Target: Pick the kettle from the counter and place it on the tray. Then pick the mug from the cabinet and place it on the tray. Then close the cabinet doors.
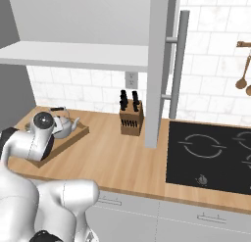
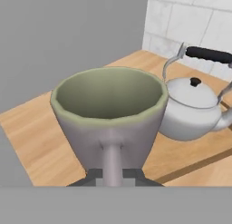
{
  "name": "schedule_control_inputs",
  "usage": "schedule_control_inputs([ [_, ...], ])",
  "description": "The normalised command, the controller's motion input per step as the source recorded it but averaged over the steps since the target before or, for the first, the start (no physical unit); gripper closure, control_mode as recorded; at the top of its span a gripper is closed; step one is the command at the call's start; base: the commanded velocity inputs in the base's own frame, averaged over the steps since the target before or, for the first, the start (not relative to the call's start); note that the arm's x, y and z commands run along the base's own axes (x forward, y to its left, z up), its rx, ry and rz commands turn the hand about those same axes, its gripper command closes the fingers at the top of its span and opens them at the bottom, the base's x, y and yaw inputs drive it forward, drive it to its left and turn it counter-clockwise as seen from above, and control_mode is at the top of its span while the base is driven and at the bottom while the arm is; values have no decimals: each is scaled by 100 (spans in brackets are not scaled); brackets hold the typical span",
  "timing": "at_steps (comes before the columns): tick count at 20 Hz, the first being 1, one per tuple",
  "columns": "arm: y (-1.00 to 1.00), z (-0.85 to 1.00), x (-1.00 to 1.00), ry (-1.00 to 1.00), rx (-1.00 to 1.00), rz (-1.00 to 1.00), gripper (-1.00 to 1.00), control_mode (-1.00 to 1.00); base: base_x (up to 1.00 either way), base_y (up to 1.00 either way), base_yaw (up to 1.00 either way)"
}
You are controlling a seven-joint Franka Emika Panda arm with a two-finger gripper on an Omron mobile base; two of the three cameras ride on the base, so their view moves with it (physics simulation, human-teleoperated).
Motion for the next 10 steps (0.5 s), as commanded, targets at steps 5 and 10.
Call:
schedule_control_inputs([
  [5,8,-16,7,5,8,0,100,-100,0,0,0],
  [10,16,-30,8,0,1,0,100,-100,0,0,0],
])
